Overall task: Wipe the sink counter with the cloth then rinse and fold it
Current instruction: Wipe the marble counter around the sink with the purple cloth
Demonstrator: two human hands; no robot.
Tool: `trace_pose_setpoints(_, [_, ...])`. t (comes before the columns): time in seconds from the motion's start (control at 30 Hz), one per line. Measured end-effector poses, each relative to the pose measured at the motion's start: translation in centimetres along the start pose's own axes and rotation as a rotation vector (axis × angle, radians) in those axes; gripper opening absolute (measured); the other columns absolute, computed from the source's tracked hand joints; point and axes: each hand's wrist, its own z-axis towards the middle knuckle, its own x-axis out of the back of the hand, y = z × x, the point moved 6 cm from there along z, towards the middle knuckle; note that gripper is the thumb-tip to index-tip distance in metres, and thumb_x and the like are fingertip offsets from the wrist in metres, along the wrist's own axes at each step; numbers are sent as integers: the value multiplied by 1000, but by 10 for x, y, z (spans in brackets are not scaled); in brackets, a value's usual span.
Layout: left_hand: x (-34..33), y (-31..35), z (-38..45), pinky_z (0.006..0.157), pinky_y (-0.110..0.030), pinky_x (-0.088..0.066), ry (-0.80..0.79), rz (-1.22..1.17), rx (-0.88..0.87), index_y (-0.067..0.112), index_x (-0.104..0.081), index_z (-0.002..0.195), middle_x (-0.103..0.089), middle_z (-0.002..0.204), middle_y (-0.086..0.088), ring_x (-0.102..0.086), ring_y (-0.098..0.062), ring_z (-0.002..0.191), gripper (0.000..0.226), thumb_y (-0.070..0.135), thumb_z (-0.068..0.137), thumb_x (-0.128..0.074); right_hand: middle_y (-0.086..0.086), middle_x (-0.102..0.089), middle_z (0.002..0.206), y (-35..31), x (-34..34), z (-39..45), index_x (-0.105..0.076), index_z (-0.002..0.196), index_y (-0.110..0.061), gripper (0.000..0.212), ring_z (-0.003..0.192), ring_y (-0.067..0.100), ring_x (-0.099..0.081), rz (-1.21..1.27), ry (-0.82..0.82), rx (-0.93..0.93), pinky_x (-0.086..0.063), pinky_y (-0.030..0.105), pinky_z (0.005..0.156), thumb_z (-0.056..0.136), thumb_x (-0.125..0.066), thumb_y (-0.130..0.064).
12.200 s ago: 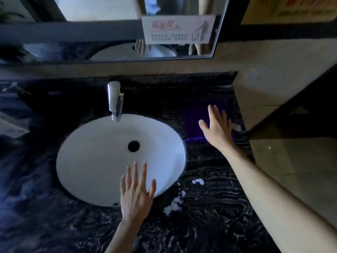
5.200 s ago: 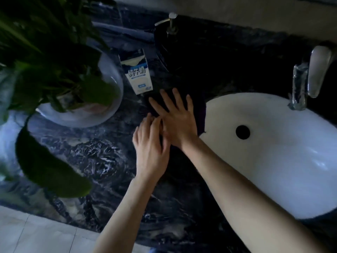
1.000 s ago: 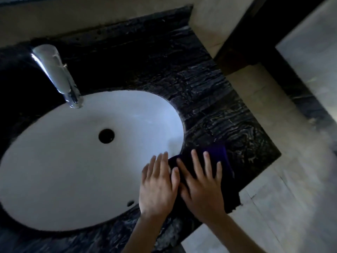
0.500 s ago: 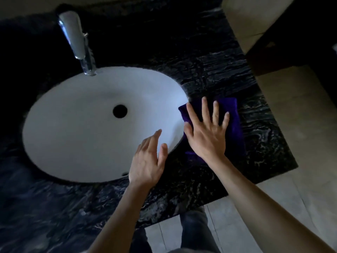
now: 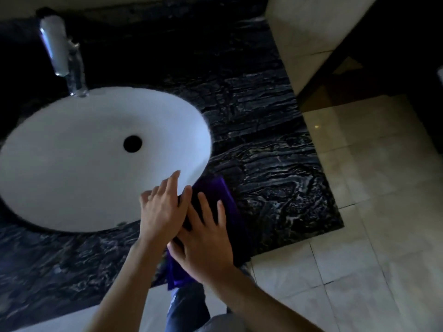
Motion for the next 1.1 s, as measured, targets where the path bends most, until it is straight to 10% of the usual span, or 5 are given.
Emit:
trace_pose_setpoints(0.43, [-33, 109, 63, 96, -52, -49, 151, -57, 24, 13, -12, 157, -51, 146, -16, -57, -37, 121, 65, 46, 104, -28, 3, -14, 170, 227, 59, -28, -24, 152, -55, 55, 156, 35, -10, -194, 83, -349, -16, 67, 118, 99, -33, -64])
trace_pose_setpoints(1.1, [-34, 106, 82, 103, -36, -47, 108, -182, 114, 26, -2, 160, -30, 163, 0, -51, -21, 136, 79, 68, 92, -3, -1, -8, 171, 255, 137, 366, -12, 157, -48, 60, 156, 35, 0, -156, 125, -218, 0, 61, 124, 99, -22, -61])
